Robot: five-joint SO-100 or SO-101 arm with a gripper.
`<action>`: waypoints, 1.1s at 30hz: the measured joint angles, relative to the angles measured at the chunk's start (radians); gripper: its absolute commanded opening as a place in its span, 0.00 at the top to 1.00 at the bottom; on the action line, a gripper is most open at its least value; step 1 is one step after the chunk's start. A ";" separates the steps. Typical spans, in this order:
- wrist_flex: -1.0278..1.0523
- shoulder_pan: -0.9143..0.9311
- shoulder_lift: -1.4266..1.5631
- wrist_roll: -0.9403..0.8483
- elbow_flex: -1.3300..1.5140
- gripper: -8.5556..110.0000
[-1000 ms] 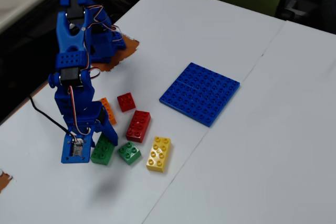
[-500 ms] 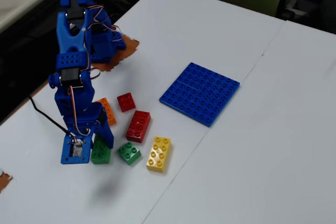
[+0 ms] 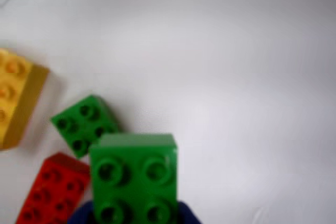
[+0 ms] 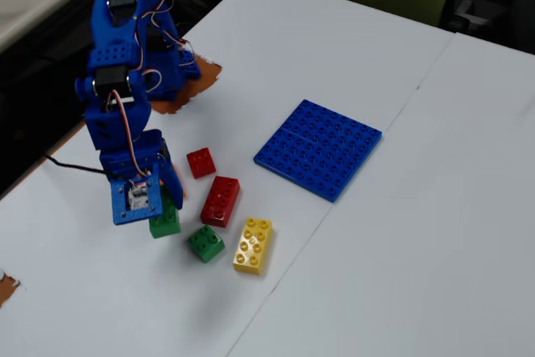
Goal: Pick up the 2x4 green block and go up the 8x8 blue block.
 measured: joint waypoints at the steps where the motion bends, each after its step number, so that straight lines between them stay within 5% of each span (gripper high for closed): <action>1: 0.028 -0.011 0.023 -0.011 0.000 0.93; 14: 0.456 -0.396 0.138 -0.009 -0.239 0.93; 33: 0.305 -0.790 0.083 0.034 -0.282 0.93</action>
